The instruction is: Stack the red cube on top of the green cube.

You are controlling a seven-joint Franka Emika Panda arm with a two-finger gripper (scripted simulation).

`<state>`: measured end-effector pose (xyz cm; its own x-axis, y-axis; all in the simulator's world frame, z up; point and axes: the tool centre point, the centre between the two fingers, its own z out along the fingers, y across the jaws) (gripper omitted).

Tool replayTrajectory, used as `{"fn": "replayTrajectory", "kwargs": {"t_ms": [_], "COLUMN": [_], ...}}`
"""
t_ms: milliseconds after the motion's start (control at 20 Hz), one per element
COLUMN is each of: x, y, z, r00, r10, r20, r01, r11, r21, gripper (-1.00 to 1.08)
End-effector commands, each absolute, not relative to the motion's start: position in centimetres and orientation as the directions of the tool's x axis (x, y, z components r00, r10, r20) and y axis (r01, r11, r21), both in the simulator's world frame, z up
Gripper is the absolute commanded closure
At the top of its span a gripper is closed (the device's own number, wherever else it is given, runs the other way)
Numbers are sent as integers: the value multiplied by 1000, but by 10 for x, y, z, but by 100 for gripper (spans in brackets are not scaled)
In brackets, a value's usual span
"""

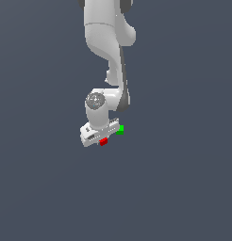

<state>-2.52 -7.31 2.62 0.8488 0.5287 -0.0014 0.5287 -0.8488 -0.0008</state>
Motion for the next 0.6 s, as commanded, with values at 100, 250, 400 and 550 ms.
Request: {"fn": "replayTrajectory", "kwargs": {"t_ms": [100, 250, 400, 550], "x": [-25, -26, -26, -26], "y": [-73, -73, -73, -73], "z": [45, 64, 86, 103], "r00": [849, 848, 848, 848], "r10": [529, 529, 529, 529], "r20": [0, 0, 0, 0], "r01": [529, 529, 529, 529], "r11": [-849, -848, -848, -848], "r21": [0, 0, 0, 0], "gripper": [108, 108, 108, 108]}}
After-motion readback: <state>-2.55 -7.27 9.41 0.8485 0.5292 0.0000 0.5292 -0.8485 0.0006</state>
